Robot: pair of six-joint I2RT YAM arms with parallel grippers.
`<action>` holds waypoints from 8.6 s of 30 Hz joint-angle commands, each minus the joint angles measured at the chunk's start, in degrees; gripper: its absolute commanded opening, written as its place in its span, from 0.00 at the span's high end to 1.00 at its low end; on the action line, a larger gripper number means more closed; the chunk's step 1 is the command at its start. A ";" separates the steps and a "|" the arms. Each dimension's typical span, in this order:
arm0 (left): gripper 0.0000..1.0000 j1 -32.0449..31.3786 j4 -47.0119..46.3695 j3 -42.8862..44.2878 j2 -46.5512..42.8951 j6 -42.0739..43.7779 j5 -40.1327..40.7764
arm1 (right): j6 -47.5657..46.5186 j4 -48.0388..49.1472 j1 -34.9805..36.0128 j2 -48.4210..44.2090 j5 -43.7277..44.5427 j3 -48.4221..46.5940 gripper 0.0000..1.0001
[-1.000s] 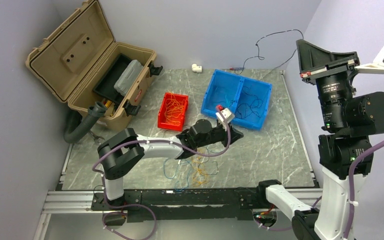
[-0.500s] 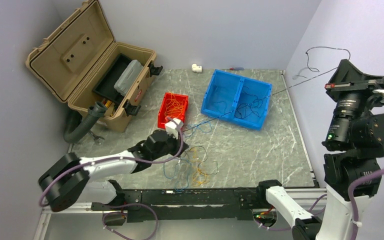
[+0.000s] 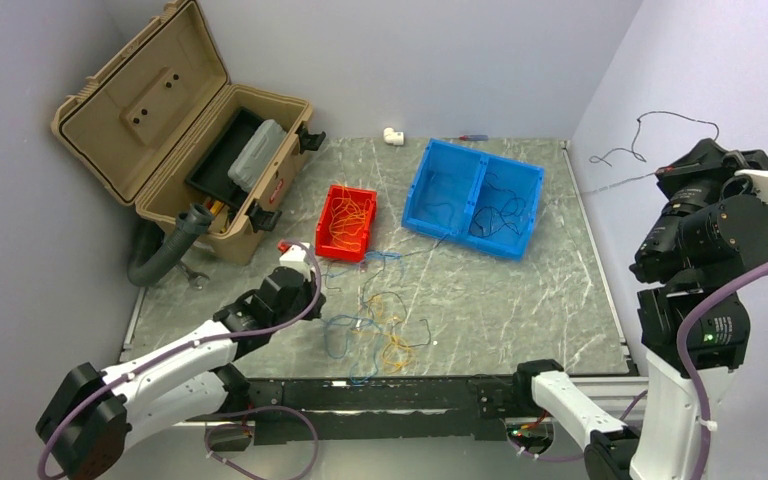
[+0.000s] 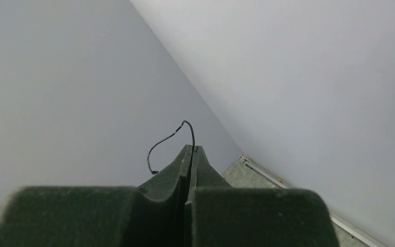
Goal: Untangle the cables
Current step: Untie the cable, then place the cable in the bin.
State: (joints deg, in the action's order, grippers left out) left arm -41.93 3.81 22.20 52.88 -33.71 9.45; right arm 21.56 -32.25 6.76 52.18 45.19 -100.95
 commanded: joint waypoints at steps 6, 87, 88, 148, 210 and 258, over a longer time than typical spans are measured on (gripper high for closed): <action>1.00 0.86 8.62 1.98 -3.64 0.52 4.14 | 2.20 -3.23 -0.26 -1.25 -7.71 5.13 1.00; 1.00 -1.36 29.36 36.21 -13.68 24.82 -29.44 | -38.43 72.64 42.43 23.49 -69.09 66.72 0.24; 1.00 -1.32 29.40 36.31 -13.80 24.89 -29.56 | -38.61 72.64 42.79 24.13 -68.74 66.07 0.24; 1.00 -1.22 31.16 38.64 -11.27 22.44 -7.85 | 26.42 -5.77 15.24 -5.01 -15.74 65.19 1.00; 1.00 -1.26 31.63 37.03 -13.14 27.57 -10.60 | 52.89 12.61 18.31 26.86 -30.79 60.96 0.09; 1.00 -1.32 32.39 40.13 -10.18 25.04 -14.84 | 16.25 -6.22 11.10 18.40 -9.47 18.27 1.00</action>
State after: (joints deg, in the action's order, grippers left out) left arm -43.11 37.60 59.27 42.92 -8.19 -4.03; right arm 42.48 -39.92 20.95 68.84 33.82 -78.83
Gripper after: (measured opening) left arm 0.010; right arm 0.018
